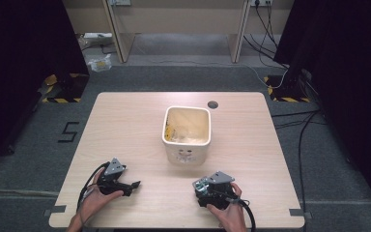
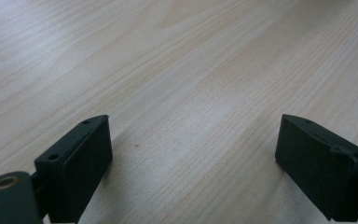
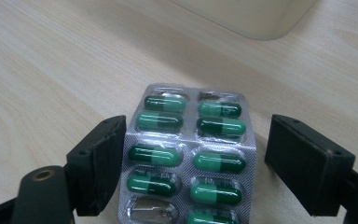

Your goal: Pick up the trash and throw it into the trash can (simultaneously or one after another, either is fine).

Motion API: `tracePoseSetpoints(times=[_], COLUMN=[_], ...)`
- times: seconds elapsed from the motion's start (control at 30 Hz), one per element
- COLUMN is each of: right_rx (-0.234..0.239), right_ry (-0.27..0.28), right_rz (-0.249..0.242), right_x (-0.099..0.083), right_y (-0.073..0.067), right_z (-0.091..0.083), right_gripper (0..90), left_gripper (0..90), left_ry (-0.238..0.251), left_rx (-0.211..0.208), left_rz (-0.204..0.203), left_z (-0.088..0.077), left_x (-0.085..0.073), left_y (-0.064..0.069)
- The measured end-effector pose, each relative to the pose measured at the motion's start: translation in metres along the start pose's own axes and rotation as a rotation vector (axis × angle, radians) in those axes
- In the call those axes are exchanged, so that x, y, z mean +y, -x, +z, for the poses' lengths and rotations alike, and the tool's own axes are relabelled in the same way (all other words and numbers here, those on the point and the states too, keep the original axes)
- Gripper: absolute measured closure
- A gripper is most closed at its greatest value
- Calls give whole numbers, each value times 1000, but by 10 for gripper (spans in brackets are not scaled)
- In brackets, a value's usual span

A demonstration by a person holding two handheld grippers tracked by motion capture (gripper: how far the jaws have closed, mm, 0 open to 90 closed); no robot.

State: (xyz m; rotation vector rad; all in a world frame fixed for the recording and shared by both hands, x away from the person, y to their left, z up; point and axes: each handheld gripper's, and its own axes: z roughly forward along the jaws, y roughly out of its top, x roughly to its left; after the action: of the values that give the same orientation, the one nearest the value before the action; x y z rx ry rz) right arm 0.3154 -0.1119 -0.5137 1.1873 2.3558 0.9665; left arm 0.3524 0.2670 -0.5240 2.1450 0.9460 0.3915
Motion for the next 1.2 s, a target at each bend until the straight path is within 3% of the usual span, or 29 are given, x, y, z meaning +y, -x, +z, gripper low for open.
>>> tracePoseSetpoints(times=[0.27,0.4,0.47,0.7,1.2], right_rx=[-9,-6,7,12,-8], right_ry=[1,5,11,15,72], right_rz=[-9,-12,-23,-23,-6], right_x=[1,1,1,2,12], right_y=[-3,-2,0,2,16], right_z=[2,1,-1,-2,-22], right_gripper=[201,267,342,343,343], left_gripper=[98,98,99,98,99], left_ry=[0,0,0,0,0], left_rx=[0,0,0,0,0], left_rz=[0,0,0,0,0], left_z=[0,0,0,0,0], left_x=[0,0,0,0,0], left_y=[0,0,0,0,0])
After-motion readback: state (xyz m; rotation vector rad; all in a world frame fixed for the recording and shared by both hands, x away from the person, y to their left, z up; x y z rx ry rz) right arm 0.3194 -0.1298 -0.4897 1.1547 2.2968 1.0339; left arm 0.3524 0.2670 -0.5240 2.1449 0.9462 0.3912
